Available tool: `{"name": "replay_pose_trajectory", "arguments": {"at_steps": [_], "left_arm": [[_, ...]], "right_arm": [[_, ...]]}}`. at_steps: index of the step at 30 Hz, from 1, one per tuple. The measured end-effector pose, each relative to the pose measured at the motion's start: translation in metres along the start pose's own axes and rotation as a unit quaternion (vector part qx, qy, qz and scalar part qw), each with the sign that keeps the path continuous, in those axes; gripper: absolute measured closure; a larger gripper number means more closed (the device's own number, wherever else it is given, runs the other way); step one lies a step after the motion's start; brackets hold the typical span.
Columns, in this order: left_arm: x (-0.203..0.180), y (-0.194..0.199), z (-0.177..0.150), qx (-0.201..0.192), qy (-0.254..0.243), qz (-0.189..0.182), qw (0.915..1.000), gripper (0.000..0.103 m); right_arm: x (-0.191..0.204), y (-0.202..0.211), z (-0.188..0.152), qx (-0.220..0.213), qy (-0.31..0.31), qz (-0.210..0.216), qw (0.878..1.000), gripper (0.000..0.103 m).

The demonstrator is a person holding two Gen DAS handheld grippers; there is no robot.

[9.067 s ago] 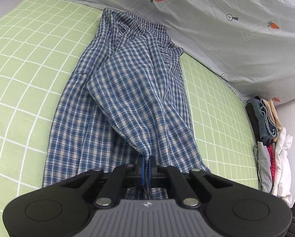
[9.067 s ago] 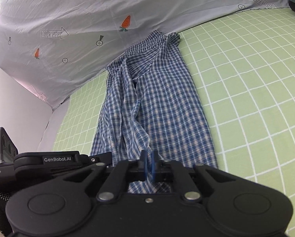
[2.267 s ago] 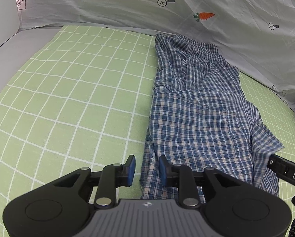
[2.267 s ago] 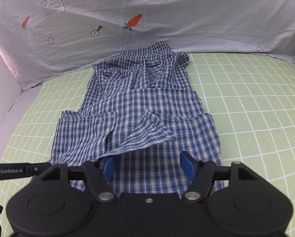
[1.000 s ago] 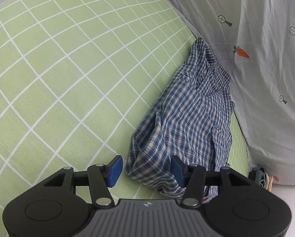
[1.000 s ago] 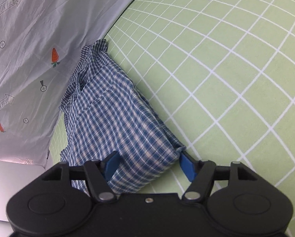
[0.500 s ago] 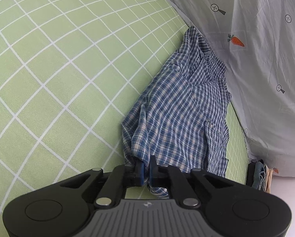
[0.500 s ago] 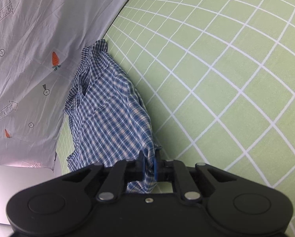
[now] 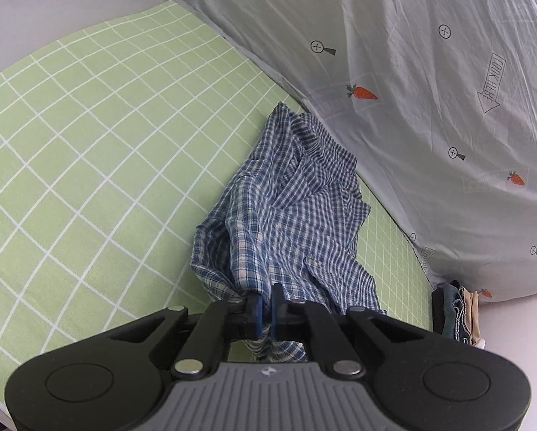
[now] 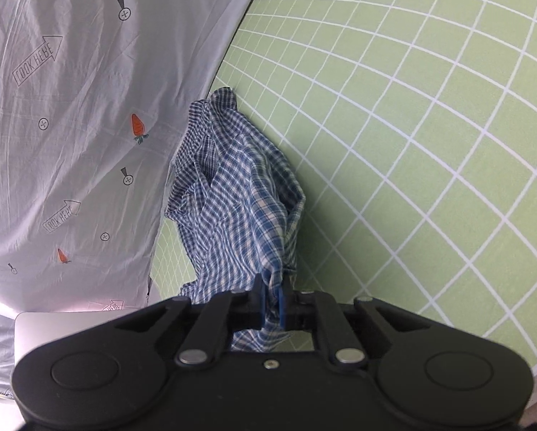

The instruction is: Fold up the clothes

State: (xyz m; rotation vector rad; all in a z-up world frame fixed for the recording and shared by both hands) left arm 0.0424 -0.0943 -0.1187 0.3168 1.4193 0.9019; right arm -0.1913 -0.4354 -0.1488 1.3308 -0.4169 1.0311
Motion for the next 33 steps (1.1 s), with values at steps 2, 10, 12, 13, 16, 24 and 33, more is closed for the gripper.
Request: {"name": "replay_pose_trajectory", "arguments": {"at_steps": [2, 10, 12, 13, 16, 24, 33], "left_arm": [[-0.009, -0.003, 0.004, -0.007, 0.0, -0.002, 1.0, 0.099], [-0.033, -0.025, 0.031, -0.015, 0.034, -0.009, 0.9993, 0.099], [-0.04, -0.034, 0.04, -0.018, 0.04, -0.01, 0.999, 0.099], [-0.044, -0.039, 0.044, -0.019, 0.044, -0.01, 0.9988, 0.099], [-0.052, -0.06, 0.058, -0.017, 0.053, -0.005, 0.9984, 0.099], [-0.055, -0.132, 0.108, 0.018, 0.1, 0.03, 0.9944, 0.099], [-0.057, -0.178, 0.151, 0.056, 0.137, 0.057, 0.9873, 0.1]], "right_arm": [[0.0, -0.002, 0.009, -0.002, -0.026, 0.016, 1.0, 0.096], [0.006, -0.025, 0.051, 0.001, -0.102, 0.055, 0.993, 0.096], [0.009, -0.033, 0.065, 0.004, -0.101, 0.056, 0.993, 0.096], [0.01, -0.038, 0.072, 0.005, -0.101, 0.056, 0.993, 0.096], [0.013, -0.058, 0.09, 0.013, -0.104, 0.05, 0.993, 0.096], [0.022, -0.125, 0.12, 0.032, -0.125, 0.024, 0.991, 0.096], [0.024, -0.179, 0.154, 0.045, -0.175, 0.017, 0.983, 0.096]]}}
Point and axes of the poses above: each gripper's, at about its wrist camera, not at the fingertips, and y roughly against the way its jaws point, x to its left, z to its top, the point moved 1 cm from there along -y, roughly the way its jaws point, and after that the axes turned 14 degrees about y, right-handed, at the moved point
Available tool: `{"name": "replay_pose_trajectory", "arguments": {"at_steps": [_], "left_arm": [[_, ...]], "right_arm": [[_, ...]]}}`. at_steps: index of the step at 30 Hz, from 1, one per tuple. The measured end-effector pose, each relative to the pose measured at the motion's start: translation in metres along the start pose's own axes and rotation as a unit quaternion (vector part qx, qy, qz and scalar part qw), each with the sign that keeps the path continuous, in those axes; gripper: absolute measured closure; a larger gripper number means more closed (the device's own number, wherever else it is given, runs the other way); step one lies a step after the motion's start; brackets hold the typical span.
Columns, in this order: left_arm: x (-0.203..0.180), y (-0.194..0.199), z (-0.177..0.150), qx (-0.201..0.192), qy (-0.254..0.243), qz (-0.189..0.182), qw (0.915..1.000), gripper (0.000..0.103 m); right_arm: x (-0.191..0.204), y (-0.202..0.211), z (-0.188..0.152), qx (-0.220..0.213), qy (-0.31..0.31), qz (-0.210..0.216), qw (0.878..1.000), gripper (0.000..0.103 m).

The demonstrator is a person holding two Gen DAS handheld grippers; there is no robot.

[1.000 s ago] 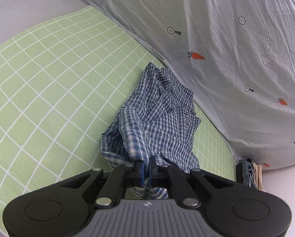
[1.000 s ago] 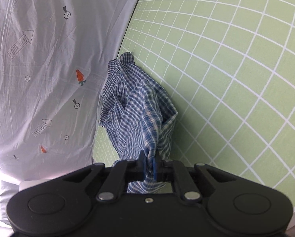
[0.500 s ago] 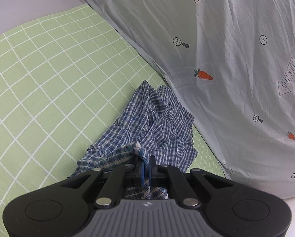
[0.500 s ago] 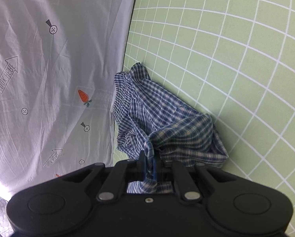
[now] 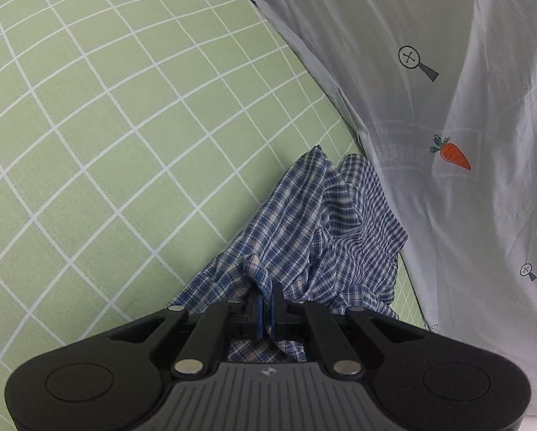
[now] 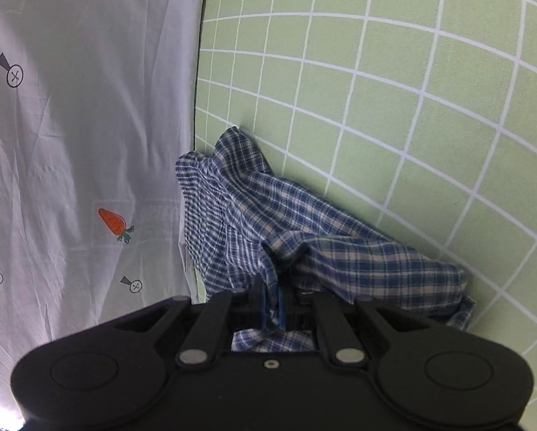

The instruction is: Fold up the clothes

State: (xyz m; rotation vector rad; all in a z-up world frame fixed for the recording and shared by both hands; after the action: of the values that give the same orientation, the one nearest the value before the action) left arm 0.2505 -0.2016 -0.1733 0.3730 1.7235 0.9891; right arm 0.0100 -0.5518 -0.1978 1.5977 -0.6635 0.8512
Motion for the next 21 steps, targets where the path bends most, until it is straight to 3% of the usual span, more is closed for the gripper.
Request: {"name": "replay_pose_trajectory", "arguments": {"at_steps": [5, 8, 11, 13, 15, 16, 18, 21], "left_arm": [[-0.03, 0.004, 0.022, -0.009, -0.011, -0.027, 0.9995, 0.1], [-0.045, -0.02, 0.039, -0.022, -0.023, -0.016, 0.9994, 0.099], [-0.047, -0.041, 0.053, -0.017, -0.024, -0.008, 0.9995, 0.098], [-0.045, -0.039, 0.058, -0.014, -0.024, -0.027, 0.9992, 0.091], [-0.044, -0.022, 0.056, -0.037, -0.05, -0.053, 0.9967, 0.079], [-0.043, -0.012, 0.055, -0.054, -0.066, -0.066, 0.9941, 0.072], [-0.042, 0.006, 0.05, -0.084, -0.101, -0.079, 0.9881, 0.063], [-0.042, 0.014, 0.04, -0.097, -0.166, -0.074, 0.9786, 0.061]], "right_arm": [[0.026, -0.014, 0.02, -0.006, 0.003, 0.029, 1.0, 0.096], [0.037, -0.038, 0.04, -0.01, 0.018, 0.025, 0.999, 0.094], [0.042, -0.062, 0.058, -0.001, 0.052, 0.013, 0.999, 0.081], [0.047, -0.057, 0.061, -0.014, 0.086, 0.005, 0.996, 0.076], [0.055, -0.043, 0.06, -0.035, 0.133, 0.006, 0.991, 0.06], [0.059, -0.035, 0.058, -0.05, 0.166, 0.004, 0.985, 0.048], [0.068, -0.02, 0.053, -0.075, 0.25, -0.015, 0.965, 0.046], [0.075, -0.013, 0.04, -0.081, 0.365, -0.065, 0.925, 0.046]]}}
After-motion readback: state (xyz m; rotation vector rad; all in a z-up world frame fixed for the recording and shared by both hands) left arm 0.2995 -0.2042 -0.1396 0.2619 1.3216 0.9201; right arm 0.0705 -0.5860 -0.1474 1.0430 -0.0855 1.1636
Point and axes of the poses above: each gripper's, at about its wrist camera, not at the fingertips, and y roughly against the way its jaws point, x to its left, z to its top, the point moved 1 cm from there along -y, roughly the way its jaws point, and after that the axes turned 14 degrees about y, right-handed, at the moved point
